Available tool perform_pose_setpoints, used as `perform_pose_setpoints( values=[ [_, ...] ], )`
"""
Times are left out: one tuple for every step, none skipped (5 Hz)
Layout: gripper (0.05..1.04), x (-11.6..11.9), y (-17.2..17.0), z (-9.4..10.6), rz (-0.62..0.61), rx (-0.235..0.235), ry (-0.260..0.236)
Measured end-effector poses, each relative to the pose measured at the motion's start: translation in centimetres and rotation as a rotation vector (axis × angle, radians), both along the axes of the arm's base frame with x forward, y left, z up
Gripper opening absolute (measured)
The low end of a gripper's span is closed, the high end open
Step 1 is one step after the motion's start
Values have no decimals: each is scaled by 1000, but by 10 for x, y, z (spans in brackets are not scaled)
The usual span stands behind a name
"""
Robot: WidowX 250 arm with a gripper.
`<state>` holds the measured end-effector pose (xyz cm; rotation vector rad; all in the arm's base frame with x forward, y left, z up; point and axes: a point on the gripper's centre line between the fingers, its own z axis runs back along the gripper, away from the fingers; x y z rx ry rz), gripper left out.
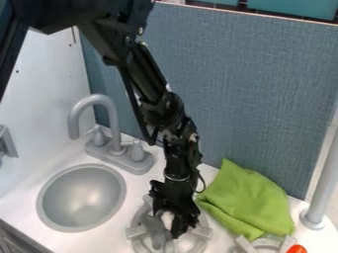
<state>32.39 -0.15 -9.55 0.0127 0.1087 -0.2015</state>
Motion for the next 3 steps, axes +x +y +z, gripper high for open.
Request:
perform_pose_setpoints(
  values=[
    [686,-3,-6,-3,18,-54,-70],
    [940,-6,-11,-2,53,-100,-109],
    [1009,-8,-17,21,52,-147,-138]
  ],
)
